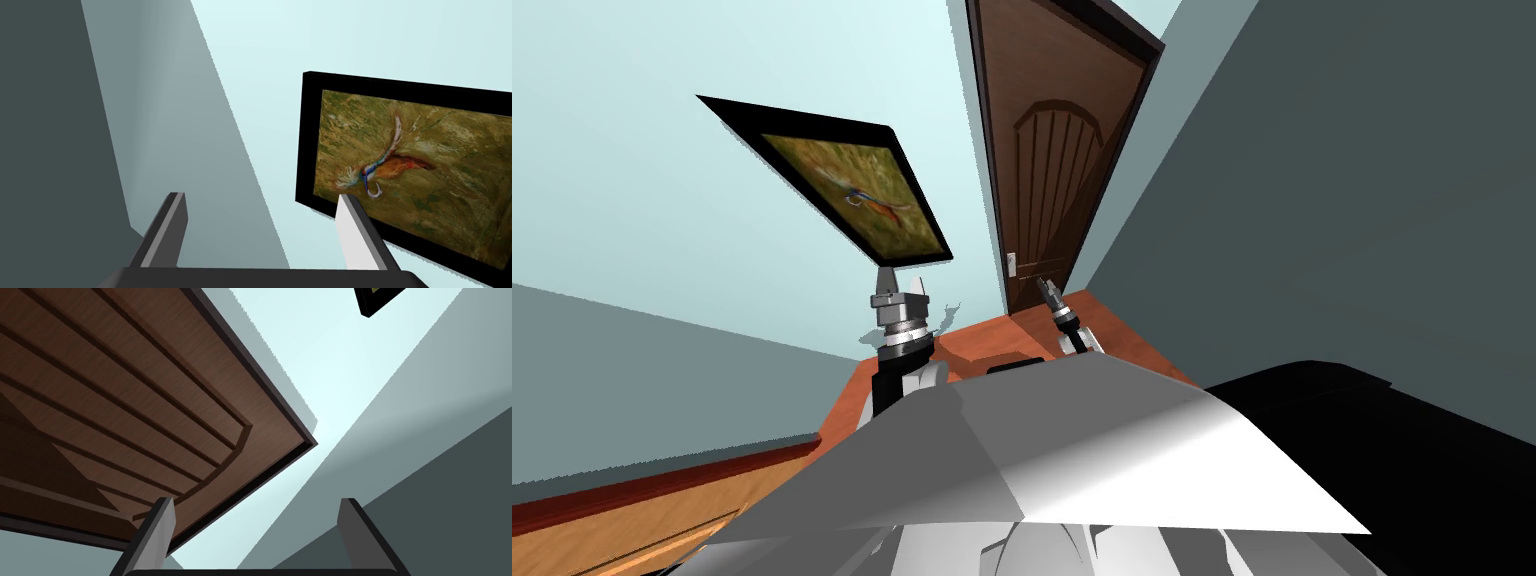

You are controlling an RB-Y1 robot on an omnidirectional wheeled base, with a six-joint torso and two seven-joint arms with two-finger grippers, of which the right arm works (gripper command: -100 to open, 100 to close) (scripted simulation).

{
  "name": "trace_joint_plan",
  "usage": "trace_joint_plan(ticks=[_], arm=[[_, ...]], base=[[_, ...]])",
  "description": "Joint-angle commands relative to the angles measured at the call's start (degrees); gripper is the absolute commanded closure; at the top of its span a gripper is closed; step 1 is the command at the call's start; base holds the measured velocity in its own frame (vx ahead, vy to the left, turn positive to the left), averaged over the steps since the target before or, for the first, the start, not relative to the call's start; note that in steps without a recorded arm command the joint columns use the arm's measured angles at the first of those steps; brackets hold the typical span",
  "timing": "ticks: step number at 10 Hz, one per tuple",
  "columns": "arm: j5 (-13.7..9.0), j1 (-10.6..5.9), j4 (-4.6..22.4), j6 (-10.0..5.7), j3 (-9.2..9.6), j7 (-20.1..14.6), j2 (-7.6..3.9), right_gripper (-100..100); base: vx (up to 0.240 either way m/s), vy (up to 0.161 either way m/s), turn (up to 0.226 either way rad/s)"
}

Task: Pull the door open

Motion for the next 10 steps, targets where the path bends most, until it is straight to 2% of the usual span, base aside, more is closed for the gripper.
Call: trace_joint_plan(ticks=[1, 5, 10], arm=[[1.8, -0.27, 1.4, -0.26, 0.06, 1.0, -0.14, -100], [7.0, -1.6, 5.6, -0.64, 0.47, 3.8, -0.04, -100], [12.2, -2.9, 9.7, -1.02, 0.88, 6.6, 0.23, -100]], base=[[0.136, 0.045, -0.115], [0.122, 0.061, -0.137], [0.118, 0.059, -0.124]])
